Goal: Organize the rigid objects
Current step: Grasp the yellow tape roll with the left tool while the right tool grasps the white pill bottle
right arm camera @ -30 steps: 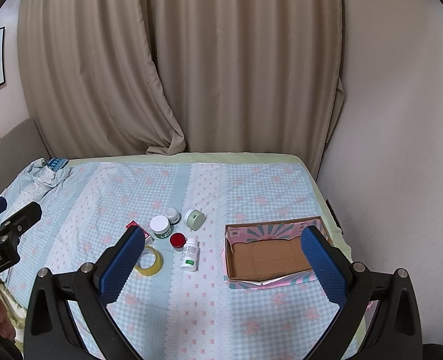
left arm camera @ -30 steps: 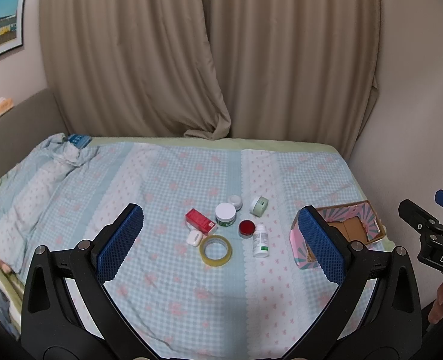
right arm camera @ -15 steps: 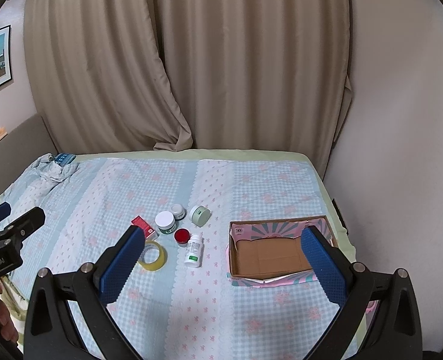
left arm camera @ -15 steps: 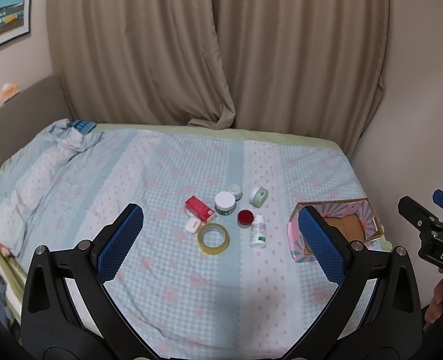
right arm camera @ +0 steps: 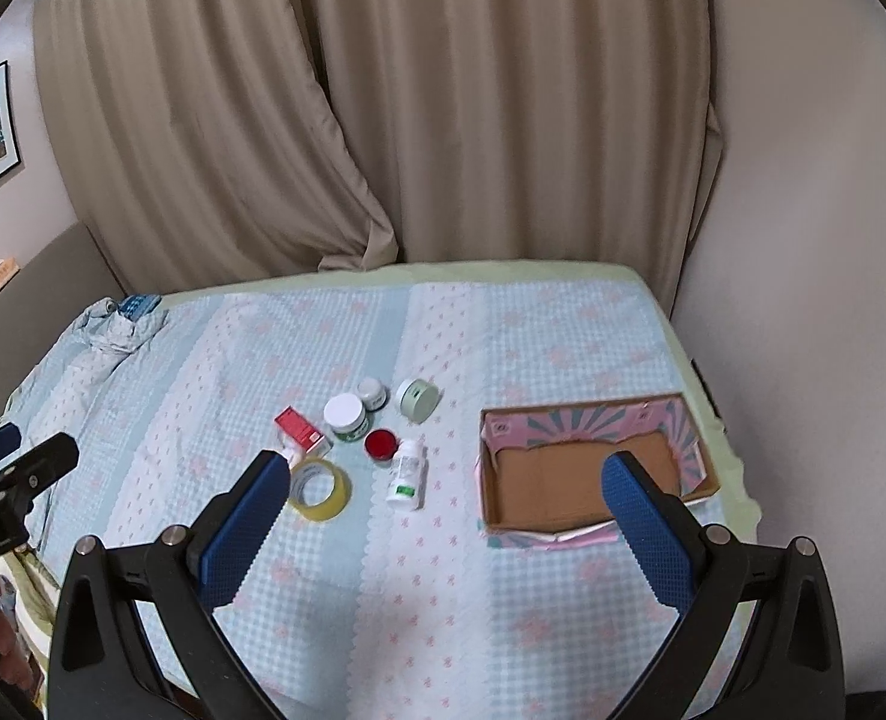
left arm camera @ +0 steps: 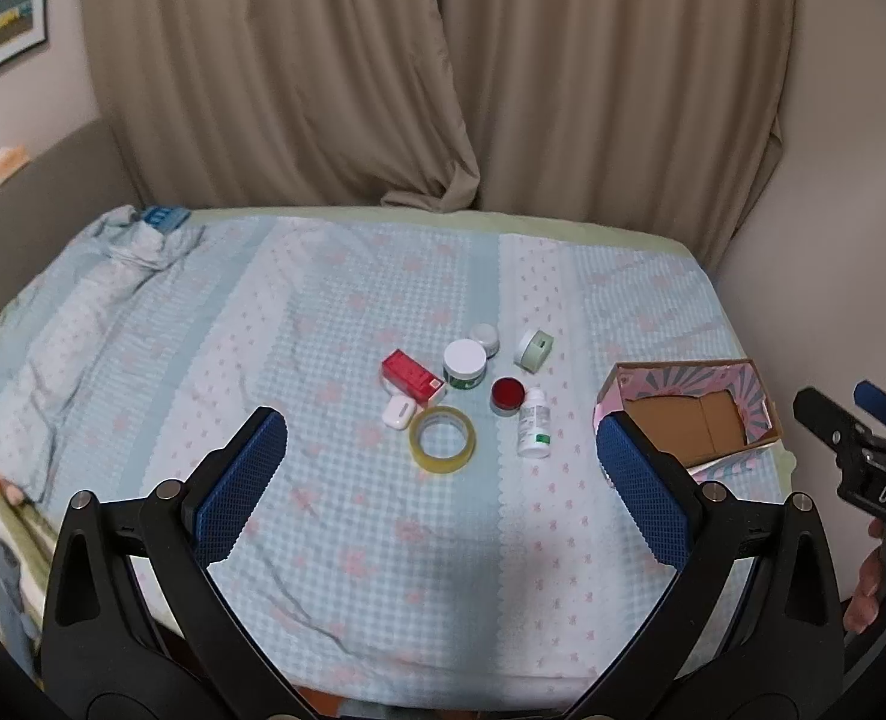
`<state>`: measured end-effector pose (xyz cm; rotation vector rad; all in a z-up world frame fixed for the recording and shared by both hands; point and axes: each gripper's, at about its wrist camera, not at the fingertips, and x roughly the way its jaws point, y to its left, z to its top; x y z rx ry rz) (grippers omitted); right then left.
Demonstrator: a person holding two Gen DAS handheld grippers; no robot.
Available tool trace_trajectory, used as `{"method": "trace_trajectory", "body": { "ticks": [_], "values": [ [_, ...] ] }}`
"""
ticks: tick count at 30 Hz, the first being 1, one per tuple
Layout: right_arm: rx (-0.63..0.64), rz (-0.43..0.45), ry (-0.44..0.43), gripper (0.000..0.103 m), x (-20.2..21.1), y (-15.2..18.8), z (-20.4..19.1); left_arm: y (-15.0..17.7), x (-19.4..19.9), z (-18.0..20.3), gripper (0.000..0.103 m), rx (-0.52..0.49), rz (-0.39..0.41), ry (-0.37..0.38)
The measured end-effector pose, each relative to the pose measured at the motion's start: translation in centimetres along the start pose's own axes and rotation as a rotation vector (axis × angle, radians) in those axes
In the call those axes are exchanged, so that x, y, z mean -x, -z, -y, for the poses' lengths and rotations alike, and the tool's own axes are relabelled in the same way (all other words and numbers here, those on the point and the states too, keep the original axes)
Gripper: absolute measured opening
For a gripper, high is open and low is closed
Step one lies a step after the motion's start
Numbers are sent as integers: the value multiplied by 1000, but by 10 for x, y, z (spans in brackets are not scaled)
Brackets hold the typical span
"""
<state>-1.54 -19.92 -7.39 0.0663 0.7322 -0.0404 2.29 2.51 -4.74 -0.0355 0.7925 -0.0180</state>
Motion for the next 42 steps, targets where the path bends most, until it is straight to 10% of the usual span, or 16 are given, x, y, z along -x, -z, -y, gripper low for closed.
{"method": "trace_trajectory", "body": {
  "ticks": [20,42],
  "values": [
    [-115,-260,86,103,-141,0,-67,4,-205,-72,102,-134,-346,226],
    [-16,-667,53,81,-428,58,-63,133,-440,7,102,-288,-440,108]
  ]
}}
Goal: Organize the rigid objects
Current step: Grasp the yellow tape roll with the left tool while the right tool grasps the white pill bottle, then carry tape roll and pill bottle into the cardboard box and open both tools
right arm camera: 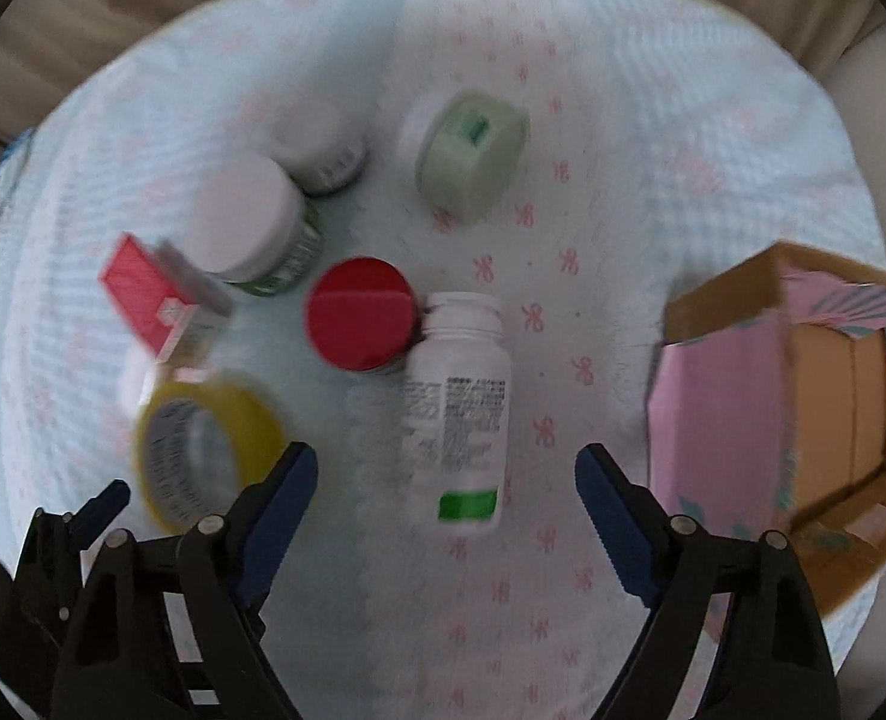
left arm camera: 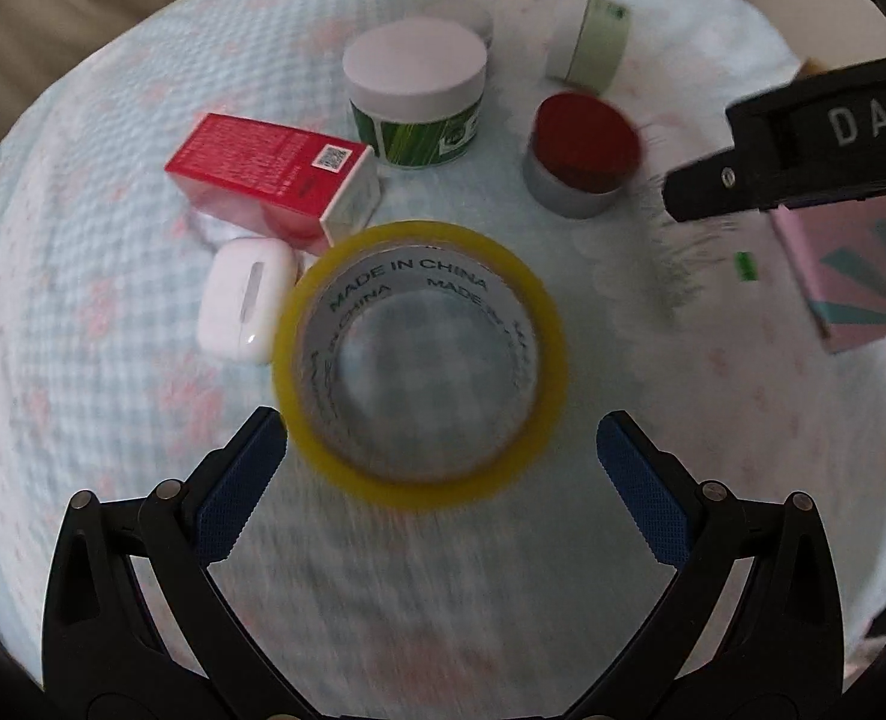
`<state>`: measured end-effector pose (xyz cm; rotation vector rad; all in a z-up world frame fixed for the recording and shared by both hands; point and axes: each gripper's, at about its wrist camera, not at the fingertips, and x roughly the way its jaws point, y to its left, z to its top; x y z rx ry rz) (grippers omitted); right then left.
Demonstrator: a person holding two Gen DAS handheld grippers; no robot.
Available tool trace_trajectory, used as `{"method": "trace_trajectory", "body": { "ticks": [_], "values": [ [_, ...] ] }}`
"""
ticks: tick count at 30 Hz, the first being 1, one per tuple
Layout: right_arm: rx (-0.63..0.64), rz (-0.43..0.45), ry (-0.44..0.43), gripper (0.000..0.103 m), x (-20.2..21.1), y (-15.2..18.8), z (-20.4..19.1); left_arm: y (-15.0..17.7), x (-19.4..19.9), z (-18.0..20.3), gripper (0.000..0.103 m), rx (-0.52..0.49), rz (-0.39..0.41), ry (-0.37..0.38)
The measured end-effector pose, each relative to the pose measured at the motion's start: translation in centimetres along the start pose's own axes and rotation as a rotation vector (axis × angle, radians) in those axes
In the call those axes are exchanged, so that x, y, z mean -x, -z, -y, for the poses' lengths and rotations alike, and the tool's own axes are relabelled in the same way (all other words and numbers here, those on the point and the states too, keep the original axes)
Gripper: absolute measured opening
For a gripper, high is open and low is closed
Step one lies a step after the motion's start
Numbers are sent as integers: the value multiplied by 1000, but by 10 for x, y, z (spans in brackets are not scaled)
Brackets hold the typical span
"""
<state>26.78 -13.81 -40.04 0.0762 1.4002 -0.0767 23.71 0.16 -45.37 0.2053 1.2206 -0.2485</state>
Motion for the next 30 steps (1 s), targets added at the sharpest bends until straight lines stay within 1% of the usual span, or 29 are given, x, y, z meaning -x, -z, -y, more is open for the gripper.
{"method": "trace_trajectory", "body": {
  "ticks": [2,6,7,9,10,11,13,19,20,22,25,30],
  "values": [
    [-10,-36,2,75,-17,-4,2,-4,-7,-1,102,4,4,-13],
    [-28,-88,3,72,-37,-9,6,-13,-18,-1,102,6,12,-14],
    [-29,-95,5,69,-40,-9,7,-16,-20,0,102,2,15,-20],
    [-29,-105,5,64,-44,-11,8,-19,-22,-1,102,1,19,-28],
    [-31,-110,4,58,-46,-11,9,-20,-23,-1,98,1,20,-39],
    [-34,-116,3,51,-48,-11,10,-21,-23,-2,97,2,18,-44],
    [-43,-127,-6,46,-51,-12,13,-21,-23,-2,97,8,15,-36],
    [-70,-109,2,46,-44,-11,20,-22,-19,-8,97,13,16,-17],
    [-76,-107,-2,46,-49,-7,18,-22,-16,-8,97,12,21,-19],
    [-91,-104,-8,46,-43,-3,18,-24,-13,-12,97,10,30,-21],
    [-99,-90,-8,46,-35,6,28,-23,0,-18,97,10,44,-22],
    [-131,-40,-23,46,0,26,34,-27,34,-27,97,3,81,-25]
  ]
}}
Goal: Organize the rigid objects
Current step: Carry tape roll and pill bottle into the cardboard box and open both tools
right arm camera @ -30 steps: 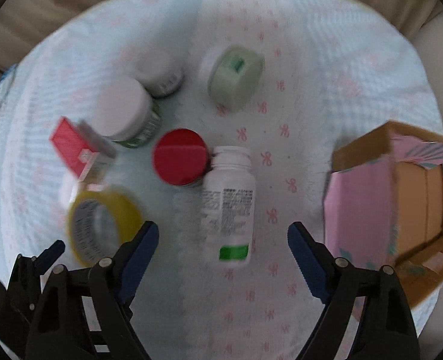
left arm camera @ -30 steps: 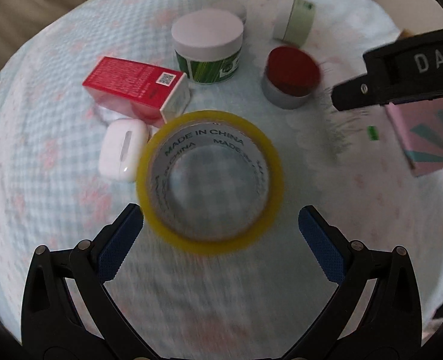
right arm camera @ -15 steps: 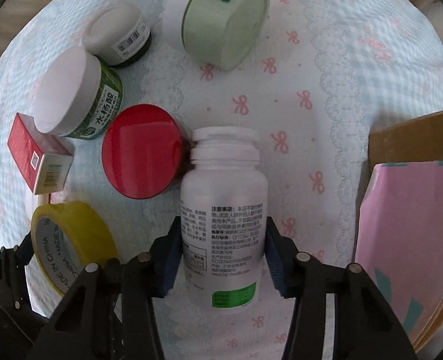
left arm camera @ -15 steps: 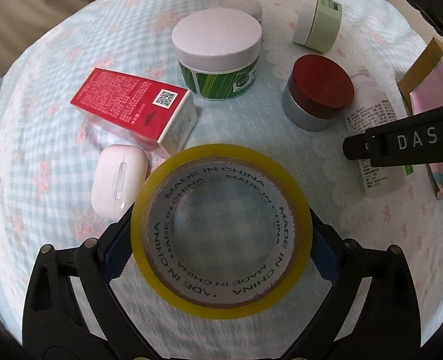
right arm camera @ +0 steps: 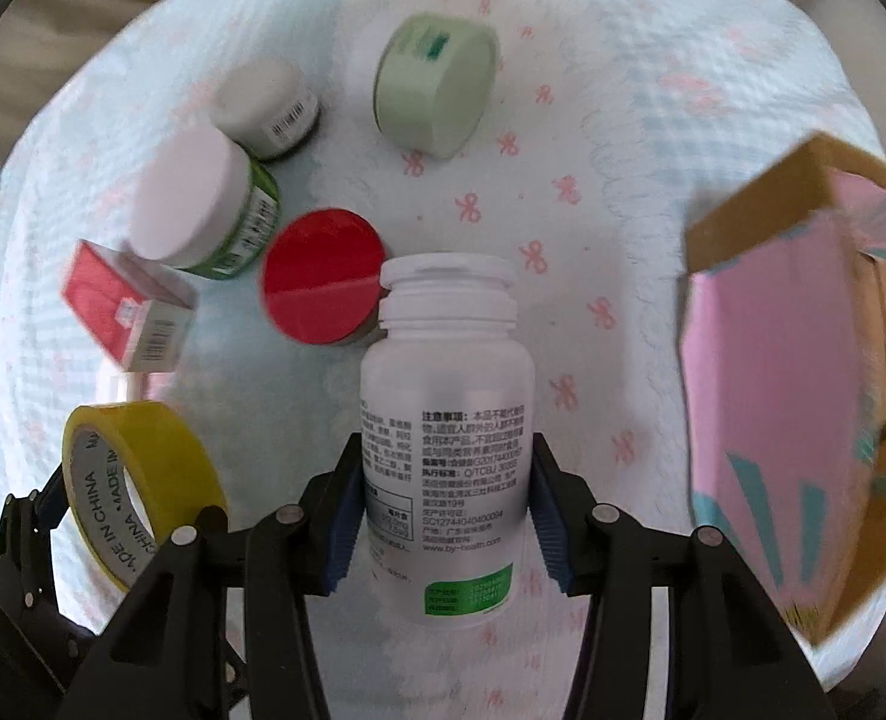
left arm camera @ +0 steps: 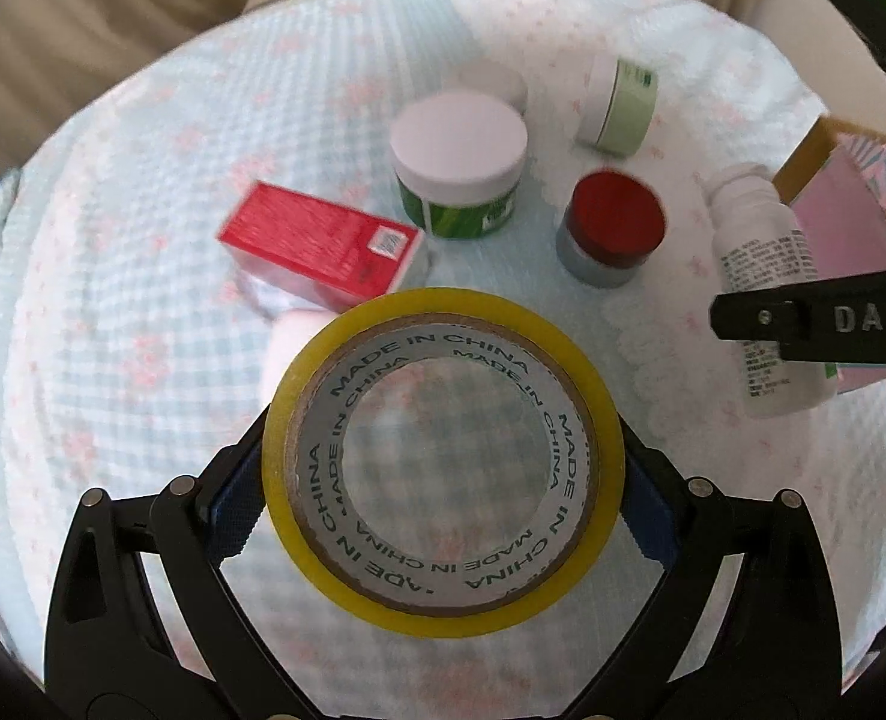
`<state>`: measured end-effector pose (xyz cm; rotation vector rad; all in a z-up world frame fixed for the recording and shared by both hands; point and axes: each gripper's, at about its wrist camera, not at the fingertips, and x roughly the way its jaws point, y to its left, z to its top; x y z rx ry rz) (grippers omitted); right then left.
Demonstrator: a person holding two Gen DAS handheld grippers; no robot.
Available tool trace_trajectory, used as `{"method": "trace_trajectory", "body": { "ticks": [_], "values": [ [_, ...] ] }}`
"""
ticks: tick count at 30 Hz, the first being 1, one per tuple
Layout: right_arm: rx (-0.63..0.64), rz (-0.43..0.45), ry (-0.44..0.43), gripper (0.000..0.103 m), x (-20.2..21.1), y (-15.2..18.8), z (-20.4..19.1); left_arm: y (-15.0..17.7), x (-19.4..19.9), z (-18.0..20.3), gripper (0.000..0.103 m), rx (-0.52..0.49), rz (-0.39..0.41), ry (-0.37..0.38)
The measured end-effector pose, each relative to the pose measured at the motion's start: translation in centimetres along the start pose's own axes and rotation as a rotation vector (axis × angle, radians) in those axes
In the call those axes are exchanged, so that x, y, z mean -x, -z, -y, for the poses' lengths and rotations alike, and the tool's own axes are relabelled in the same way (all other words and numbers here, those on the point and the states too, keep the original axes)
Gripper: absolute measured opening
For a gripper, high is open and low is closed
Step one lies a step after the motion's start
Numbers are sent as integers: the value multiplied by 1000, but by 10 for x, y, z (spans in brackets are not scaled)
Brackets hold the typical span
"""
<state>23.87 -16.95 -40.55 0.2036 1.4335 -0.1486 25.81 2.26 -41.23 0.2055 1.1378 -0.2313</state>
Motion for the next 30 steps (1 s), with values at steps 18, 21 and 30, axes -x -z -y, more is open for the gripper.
{"method": "trace_trajectory", "body": {
  "ticks": [18,21,30],
  "values": [
    [-223,202,-120,46,207,78,18,-46,197,-11,97,-68,156,63],
    [-264,230,-121,46,227,83,43,-57,217,11,97,-72,179,83],
    [-361,285,-131,46,266,90,146,-85,239,126,97,-80,214,143]
  ]
}}
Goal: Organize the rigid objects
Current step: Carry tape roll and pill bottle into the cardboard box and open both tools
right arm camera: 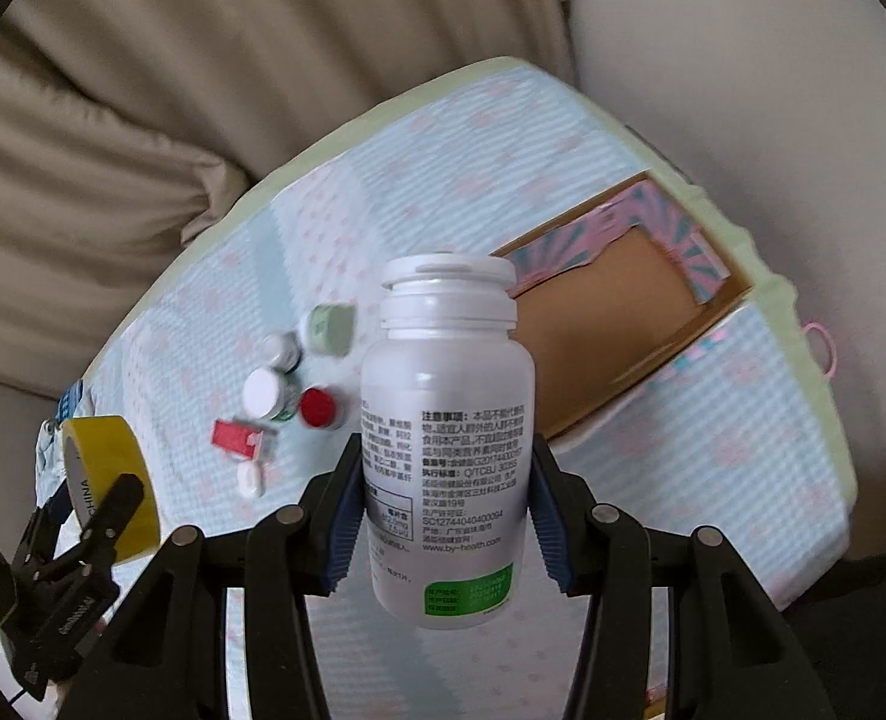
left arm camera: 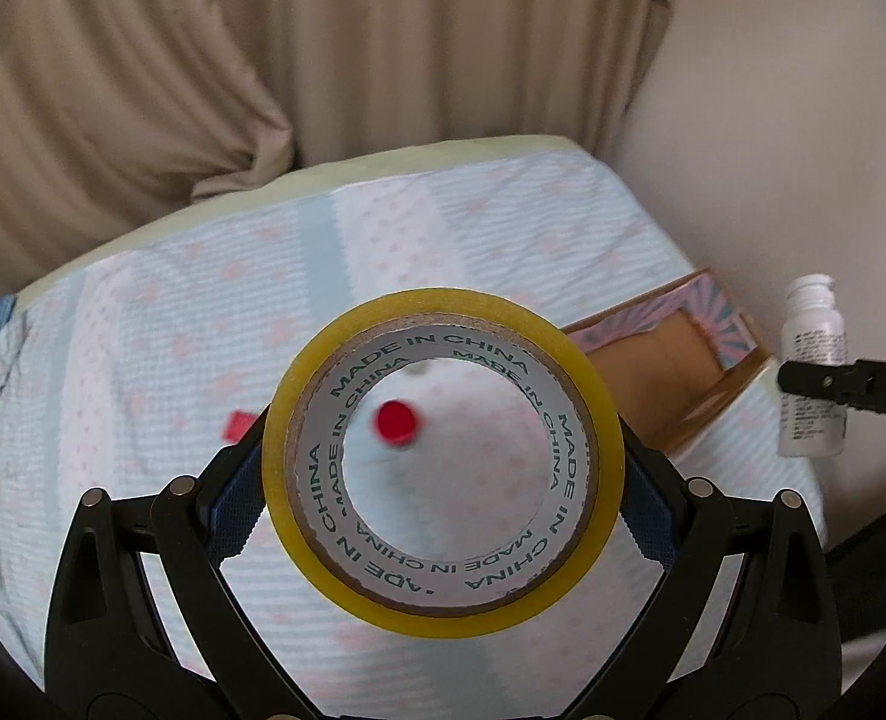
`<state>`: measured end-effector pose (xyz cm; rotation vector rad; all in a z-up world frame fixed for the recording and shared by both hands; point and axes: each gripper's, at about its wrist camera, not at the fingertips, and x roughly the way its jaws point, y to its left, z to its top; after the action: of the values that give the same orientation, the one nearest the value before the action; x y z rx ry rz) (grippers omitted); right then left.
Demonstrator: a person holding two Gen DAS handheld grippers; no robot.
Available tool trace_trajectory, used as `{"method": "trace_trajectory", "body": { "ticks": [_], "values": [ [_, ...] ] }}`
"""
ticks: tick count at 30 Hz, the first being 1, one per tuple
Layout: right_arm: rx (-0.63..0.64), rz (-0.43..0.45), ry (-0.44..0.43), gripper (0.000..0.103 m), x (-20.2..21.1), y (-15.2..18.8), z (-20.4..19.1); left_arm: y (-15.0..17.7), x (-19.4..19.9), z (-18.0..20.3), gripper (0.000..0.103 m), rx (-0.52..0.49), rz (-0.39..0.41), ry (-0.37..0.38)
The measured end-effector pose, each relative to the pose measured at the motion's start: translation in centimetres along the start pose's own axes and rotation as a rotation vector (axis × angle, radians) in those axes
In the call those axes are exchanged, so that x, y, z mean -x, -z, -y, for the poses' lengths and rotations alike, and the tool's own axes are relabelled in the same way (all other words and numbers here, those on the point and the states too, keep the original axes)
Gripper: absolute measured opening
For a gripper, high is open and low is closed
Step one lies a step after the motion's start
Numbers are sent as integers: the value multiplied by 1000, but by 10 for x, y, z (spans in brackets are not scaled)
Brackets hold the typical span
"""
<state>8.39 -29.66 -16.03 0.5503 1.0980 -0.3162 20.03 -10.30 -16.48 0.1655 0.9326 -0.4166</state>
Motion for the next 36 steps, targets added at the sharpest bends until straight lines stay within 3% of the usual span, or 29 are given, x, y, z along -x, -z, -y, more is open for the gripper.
{"method": "trace_trajectory", "body": {
  "ticks": [7,14,20,27,31,36],
  "values": [
    [-25,3,-2,46,-1,-42,81,-21,-44,91,97,-15,-38,46],
    [-64,-43,-2,46,-46,-91,142,-36,-124,155,97,-54,-146,44],
    [-63,-137,-3,46,-109,-122,172,-31,-200,185,97,-90,-251,16],
    [-14,-256,-1,46,-181,-131,186,-4,-284,204,97,-122,-409,-14],
    [35,-303,-13,46,-208,-127,184,7,-303,207,97,-132,-459,-11],
    [67,-318,-20,46,-222,-128,180,4,-302,212,97,-175,-441,-9]
  ]
}}
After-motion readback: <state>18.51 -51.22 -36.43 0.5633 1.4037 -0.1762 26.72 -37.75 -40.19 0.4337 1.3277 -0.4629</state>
